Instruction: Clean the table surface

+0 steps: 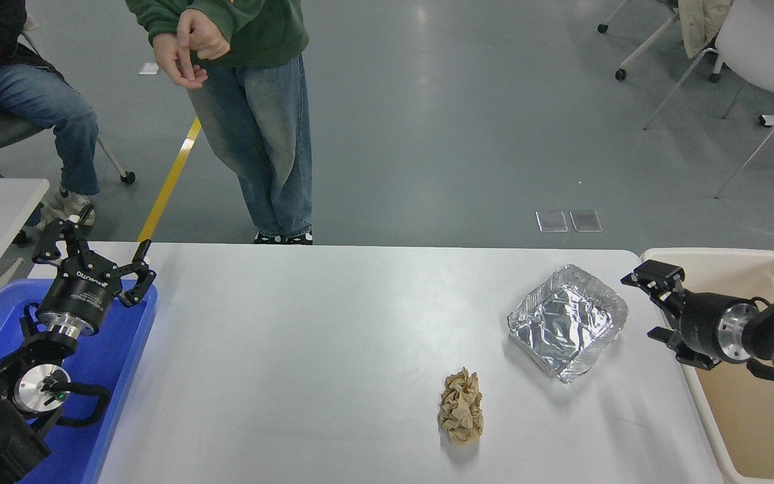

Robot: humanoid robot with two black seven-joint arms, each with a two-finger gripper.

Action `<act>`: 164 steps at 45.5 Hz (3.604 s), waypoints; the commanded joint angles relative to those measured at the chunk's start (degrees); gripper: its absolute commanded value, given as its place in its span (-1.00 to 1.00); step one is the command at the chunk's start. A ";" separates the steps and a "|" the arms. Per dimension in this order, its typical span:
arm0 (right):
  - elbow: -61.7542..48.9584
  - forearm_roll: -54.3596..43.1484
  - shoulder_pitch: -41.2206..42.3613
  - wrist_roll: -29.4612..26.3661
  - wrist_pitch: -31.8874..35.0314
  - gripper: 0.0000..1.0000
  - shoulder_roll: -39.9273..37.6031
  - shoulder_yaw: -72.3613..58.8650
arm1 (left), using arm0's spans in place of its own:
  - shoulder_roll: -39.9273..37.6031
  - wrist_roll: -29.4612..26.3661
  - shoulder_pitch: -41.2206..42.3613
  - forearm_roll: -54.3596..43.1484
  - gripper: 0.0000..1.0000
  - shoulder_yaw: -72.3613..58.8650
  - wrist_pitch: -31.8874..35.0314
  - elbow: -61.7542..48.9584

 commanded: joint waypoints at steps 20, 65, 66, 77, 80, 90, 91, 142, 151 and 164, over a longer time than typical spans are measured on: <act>-14.46 -8.26 8.89 -0.24 2.56 1.00 11.60 -13.52 | 0.00 0.00 0.00 0.00 1.00 0.00 -0.08 0.00; -28.08 -9.22 10.82 2.84 1.68 0.95 24.61 -20.20 | 0.00 0.00 0.00 0.00 1.00 0.00 0.01 0.00; -28.43 -9.22 10.82 2.84 1.68 0.94 24.87 -20.20 | 0.00 0.00 0.00 0.00 1.00 0.00 0.01 0.00; -29.93 -9.14 10.65 2.84 1.94 0.06 25.84 -20.91 | 0.00 0.00 0.00 0.00 1.00 0.00 0.01 0.00; -29.93 -9.22 10.56 2.84 2.03 -0.15 25.75 -20.99 | 0.00 0.00 0.00 0.00 1.00 0.00 0.01 0.00; -30.01 -9.22 10.38 2.84 2.03 -0.66 25.67 -20.99 | 0.00 0.00 0.00 0.00 1.00 0.00 0.00 0.00; -30.01 -9.22 10.38 2.84 2.03 -0.73 25.67 -20.99 | 0.00 0.00 0.00 0.00 1.00 0.00 0.01 0.00; -20.35 -8.17 14.43 4.77 3.17 -1.00 15.39 -22.05 | 0.00 0.00 0.00 0.00 1.00 0.00 0.01 0.00; -14.47 -8.17 14.43 4.77 3.17 -1.00 8.71 -20.38 | 0.00 0.00 0.00 0.00 1.00 0.00 -0.08 0.00; -2.95 -8.08 14.51 4.68 3.17 -1.00 -4.03 -15.90 | 0.00 0.00 0.00 0.00 1.00 0.00 0.01 0.00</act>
